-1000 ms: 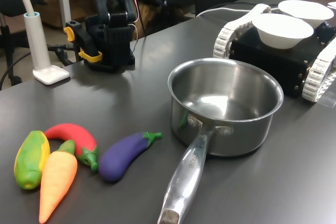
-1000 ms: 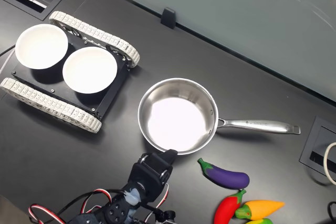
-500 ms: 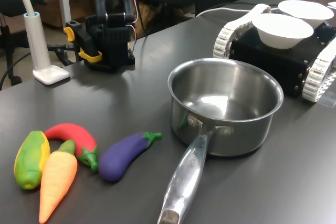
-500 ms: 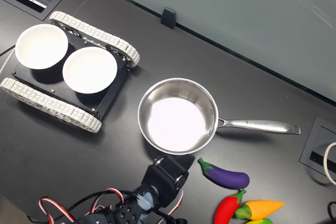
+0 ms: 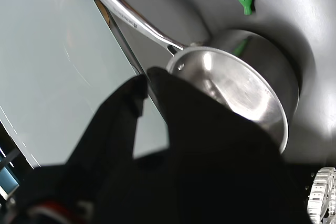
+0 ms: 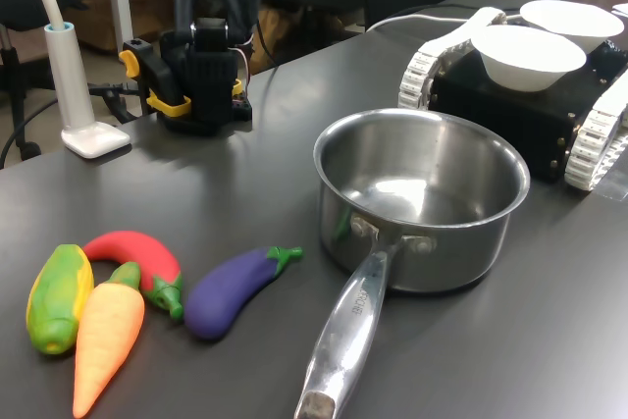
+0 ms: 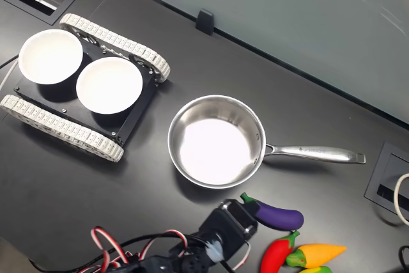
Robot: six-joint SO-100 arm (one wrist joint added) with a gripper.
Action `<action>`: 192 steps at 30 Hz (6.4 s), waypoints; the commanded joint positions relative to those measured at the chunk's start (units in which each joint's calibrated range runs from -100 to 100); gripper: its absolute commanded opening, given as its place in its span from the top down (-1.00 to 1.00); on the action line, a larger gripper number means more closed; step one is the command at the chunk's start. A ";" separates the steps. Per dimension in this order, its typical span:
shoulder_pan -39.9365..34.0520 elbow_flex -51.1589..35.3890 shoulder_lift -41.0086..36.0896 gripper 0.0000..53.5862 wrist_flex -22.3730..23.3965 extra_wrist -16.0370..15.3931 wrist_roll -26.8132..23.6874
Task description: Pick up the chilli and place them in the pan
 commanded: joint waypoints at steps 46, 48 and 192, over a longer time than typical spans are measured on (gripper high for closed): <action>25.62 13.33 11.78 0.18 -12.88 -9.48 16.61; 25.96 13.88 12.20 0.16 -13.22 -9.48 17.24; 16.10 35.23 32.45 0.99 -36.17 13.71 60.37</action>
